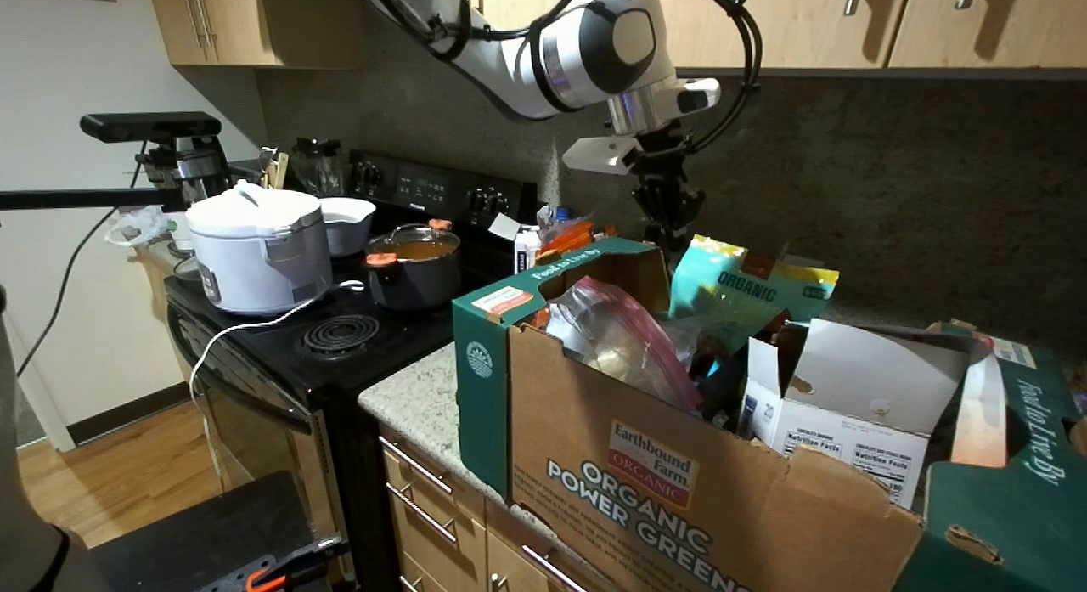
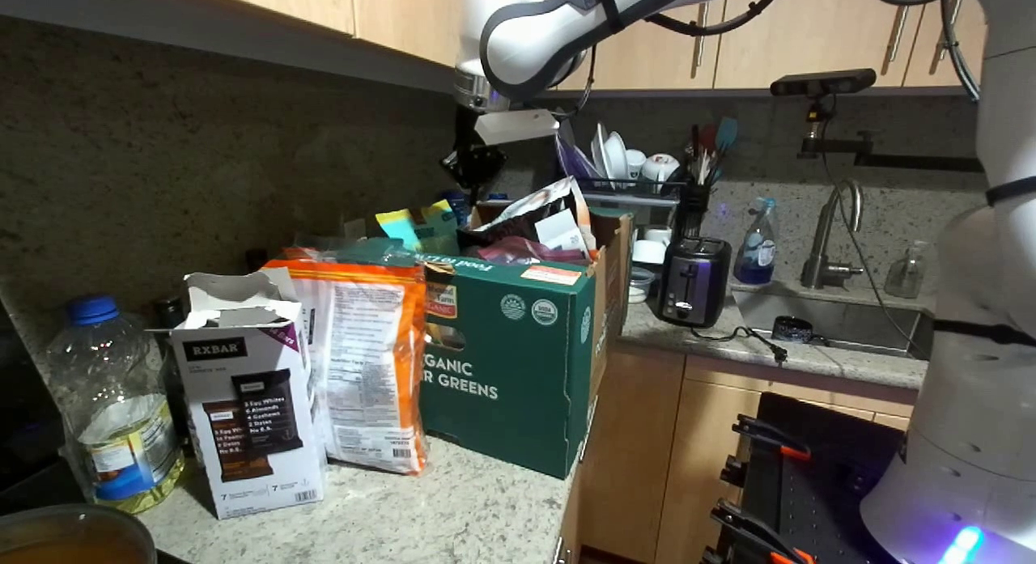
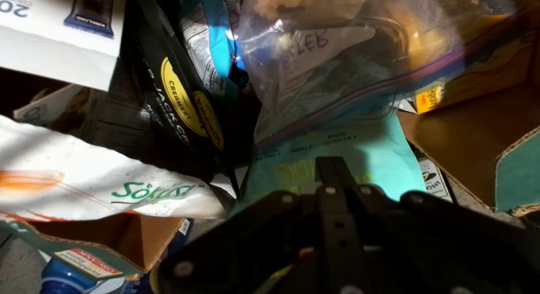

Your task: Pick up the popcorn bag and plastic container from the bag and put them on the countertop.

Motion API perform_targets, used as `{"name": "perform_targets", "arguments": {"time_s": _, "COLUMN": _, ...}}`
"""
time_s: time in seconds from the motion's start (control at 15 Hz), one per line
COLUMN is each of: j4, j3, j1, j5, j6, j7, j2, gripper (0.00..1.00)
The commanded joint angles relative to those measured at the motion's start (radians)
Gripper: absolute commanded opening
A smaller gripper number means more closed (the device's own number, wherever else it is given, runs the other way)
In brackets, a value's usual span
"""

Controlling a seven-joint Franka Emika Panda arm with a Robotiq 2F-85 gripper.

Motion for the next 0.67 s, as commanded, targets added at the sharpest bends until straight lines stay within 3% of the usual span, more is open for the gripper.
{"name": "perform_targets", "arguments": {"time_s": 0.0, "j4": -0.008, "j3": 0.004, "j1": -0.023, "j5": 0.001, "j6": -0.008, "j7": 0.034, "j2": 0.012, "gripper": 0.28}}
{"name": "perform_targets", "arguments": {"time_s": 0.6, "j4": 0.011, "j3": 0.003, "j1": -0.080, "j5": 0.130, "j6": -0.010, "j7": -0.017, "j2": 0.129, "gripper": 0.93}}
